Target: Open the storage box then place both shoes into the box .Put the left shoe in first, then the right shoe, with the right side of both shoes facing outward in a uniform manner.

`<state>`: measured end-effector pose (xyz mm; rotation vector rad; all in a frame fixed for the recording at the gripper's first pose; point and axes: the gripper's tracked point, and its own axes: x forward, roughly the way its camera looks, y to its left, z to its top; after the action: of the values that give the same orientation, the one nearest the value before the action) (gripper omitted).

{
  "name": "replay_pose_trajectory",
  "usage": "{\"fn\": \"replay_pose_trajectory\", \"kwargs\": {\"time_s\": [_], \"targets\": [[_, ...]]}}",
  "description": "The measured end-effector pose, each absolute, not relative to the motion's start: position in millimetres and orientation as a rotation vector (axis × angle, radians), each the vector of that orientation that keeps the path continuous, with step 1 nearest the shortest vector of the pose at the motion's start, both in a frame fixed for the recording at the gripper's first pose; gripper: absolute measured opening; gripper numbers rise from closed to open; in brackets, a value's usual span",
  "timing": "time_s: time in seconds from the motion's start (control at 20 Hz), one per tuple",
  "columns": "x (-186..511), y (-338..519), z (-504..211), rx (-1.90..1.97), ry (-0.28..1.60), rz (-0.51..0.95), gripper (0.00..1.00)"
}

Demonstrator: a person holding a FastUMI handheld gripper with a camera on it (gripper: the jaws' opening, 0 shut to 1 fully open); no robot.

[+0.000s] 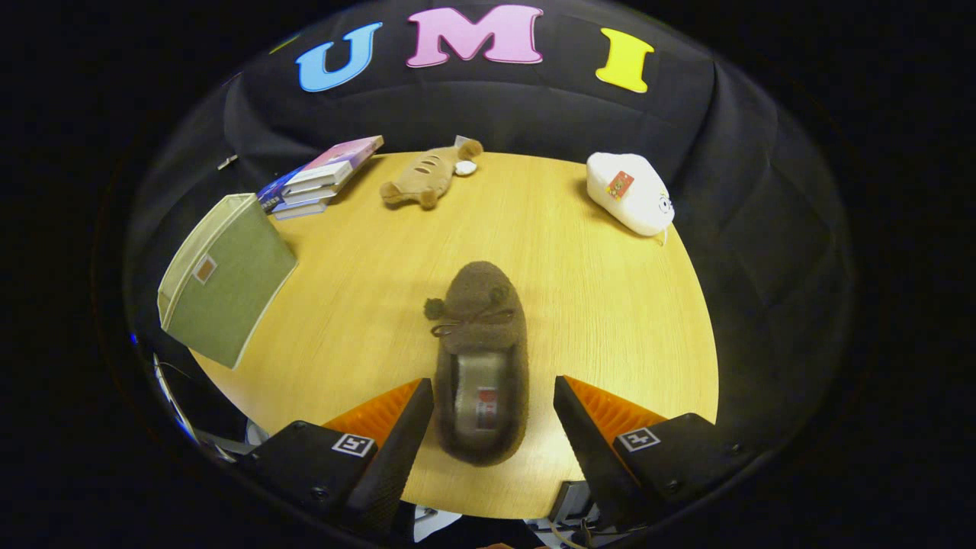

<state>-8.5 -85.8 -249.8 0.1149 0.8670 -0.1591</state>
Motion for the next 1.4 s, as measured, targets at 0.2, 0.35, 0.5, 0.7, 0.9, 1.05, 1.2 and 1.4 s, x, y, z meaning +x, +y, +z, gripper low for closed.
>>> {"fn": "replay_pose_trajectory", "kwargs": {"time_s": [0.2,0.35,0.5,0.7,0.9,1.05,1.2,1.4], "targets": [[8,-106,-289,0.117,0.92,-0.158,0.99],[24,-114,-305,0.121,0.921,-0.157,0.99],[36,-104,-313,0.196,0.924,-0.121,0.92],[43,-96,-316,0.247,0.93,-0.111,0.52],[44,-104,-315,0.289,0.906,-0.15,0.17],[41,-103,-308,0.316,0.904,-0.153,0.08],[39,-100,-286,0.348,0.862,-0.182,0.08],[26,-81,-257,0.411,0.857,-0.248,0.08]]}}
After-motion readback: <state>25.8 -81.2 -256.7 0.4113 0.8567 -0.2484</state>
